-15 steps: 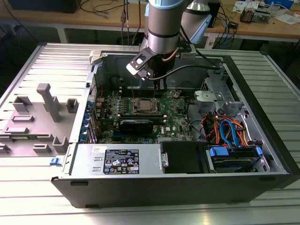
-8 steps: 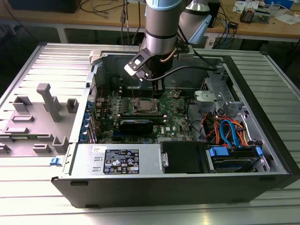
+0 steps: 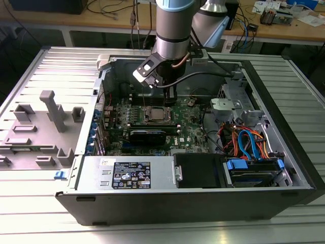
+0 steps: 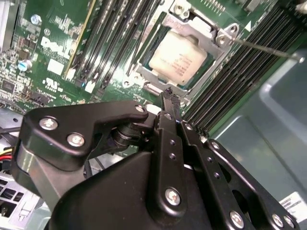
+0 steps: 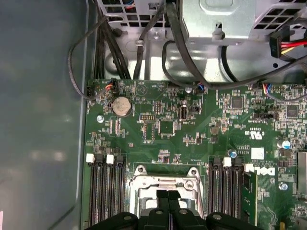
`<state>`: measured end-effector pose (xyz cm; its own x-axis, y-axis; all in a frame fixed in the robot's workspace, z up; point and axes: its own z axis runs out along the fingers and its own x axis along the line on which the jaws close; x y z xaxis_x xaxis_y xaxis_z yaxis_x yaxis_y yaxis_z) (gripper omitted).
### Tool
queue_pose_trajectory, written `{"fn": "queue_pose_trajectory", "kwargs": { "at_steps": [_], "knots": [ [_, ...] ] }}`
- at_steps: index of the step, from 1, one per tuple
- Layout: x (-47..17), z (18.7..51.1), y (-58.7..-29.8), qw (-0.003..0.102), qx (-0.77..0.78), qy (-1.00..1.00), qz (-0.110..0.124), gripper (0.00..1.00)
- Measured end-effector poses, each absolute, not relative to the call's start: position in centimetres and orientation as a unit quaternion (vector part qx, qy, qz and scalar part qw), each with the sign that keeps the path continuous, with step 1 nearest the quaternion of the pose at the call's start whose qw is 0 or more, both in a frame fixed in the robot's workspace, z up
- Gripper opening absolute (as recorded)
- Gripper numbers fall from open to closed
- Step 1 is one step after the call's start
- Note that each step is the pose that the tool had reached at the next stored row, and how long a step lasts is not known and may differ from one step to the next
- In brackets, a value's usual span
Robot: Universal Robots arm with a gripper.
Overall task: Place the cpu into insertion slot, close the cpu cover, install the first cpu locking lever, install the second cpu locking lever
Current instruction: 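Close the cpu cover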
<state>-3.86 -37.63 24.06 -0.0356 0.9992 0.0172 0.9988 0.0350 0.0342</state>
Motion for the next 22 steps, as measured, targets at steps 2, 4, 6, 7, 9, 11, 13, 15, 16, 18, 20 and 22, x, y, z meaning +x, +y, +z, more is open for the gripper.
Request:
{"fn": "queue_pose_trajectory", "kwargs": {
  "at_steps": [2, 4, 6, 7, 9, 11, 13, 15, 16, 18, 20, 22],
  "knots": [
    [-4.7, 23.7, -37.6, 0.006, 0.694, 0.720, 0.018, 0.11],
    [-5.3, 23.4, -37.6, 0.006, 0.693, 0.721, 0.018, 0.11],
    [-6.0, 23.1, -37.6, 0.006, 0.692, 0.722, 0.018, 0.11],
    [-6.3, 23.0, -37.6, 0.006, 0.692, 0.722, 0.018, 0.11],
    [-6.8, 22.7, -37.6, 0.006, 0.691, 0.722, 0.018, 0.11],
    [-7.7, 22.4, -37.6, 0.006, 0.690, 0.723, 0.018, 0.11],
    [-8.2, 22.2, -37.6, 0.006, 0.690, 0.724, 0.018, 0.11],
    [-8.6, 22.1, -37.6, 0.006, 0.690, 0.724, 0.018, 0.11],
    [-8.6, 22.0, -37.6, 0.006, 0.690, 0.724, 0.018, 0.11],
    [-8.9, 21.7, -37.6, 0.005, 0.690, 0.724, 0.018, 0.11],
    [-9.0, 21.3, -37.6, 0.005, 0.690, 0.724, 0.018, 0.11],
    [-9.1, 21.1, -37.6, 0.005, 0.690, 0.724, 0.018, 0.11]
  ]
}}
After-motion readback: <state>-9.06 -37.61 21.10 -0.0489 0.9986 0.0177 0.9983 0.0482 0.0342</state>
